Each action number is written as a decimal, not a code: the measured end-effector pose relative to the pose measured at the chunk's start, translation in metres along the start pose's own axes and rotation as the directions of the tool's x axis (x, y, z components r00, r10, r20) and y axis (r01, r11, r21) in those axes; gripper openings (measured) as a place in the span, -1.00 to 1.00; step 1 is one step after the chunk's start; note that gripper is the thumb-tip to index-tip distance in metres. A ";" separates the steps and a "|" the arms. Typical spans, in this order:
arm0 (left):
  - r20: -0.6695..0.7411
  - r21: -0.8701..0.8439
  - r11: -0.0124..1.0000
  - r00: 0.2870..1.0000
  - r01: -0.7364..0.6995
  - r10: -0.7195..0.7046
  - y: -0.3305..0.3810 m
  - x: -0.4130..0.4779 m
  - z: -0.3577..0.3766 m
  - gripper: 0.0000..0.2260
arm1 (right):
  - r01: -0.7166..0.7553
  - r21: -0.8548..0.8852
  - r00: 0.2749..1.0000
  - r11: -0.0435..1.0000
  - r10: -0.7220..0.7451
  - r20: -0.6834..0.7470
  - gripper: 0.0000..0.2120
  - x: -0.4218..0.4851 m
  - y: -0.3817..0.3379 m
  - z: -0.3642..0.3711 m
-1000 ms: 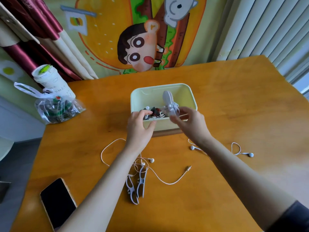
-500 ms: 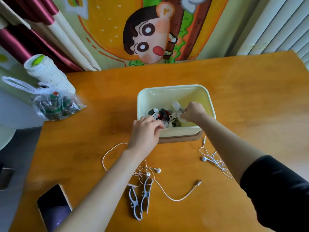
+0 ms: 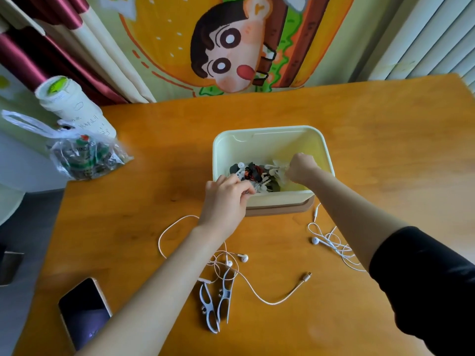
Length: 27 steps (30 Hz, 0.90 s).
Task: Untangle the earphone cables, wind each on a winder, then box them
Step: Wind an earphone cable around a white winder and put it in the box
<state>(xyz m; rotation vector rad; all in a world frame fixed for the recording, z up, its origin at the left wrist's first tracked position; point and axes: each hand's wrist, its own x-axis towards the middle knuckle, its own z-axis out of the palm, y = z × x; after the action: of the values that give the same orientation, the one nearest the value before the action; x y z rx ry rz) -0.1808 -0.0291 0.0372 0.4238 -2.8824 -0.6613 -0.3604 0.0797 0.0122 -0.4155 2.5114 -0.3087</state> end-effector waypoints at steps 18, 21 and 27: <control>0.413 0.121 0.991 0.911 -0.057 0.001 0.003 -0.093 0.049 -0.64 | 0.495 -0.020 0.864 0.869 -0.494 -0.099 -0.68 -0.131 0.082 0.088; 0.490 0.112 0.994 0.869 0.012 -0.065 -0.009 -0.112 0.061 -0.66 | 0.386 -0.160 0.911 0.909 -0.348 0.220 -0.40 -0.143 0.100 0.115; 0.484 -0.017 0.969 0.850 0.245 -0.207 -0.016 -0.120 0.068 -0.84 | 0.473 -0.073 0.858 0.878 -0.441 0.263 -0.41 -0.167 0.070 0.139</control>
<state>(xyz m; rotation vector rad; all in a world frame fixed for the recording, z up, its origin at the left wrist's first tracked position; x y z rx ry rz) -0.0771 0.0213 -0.0411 0.6844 -3.2804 -1.0495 -0.1653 0.1862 -0.0387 -1.0510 2.1763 -0.2501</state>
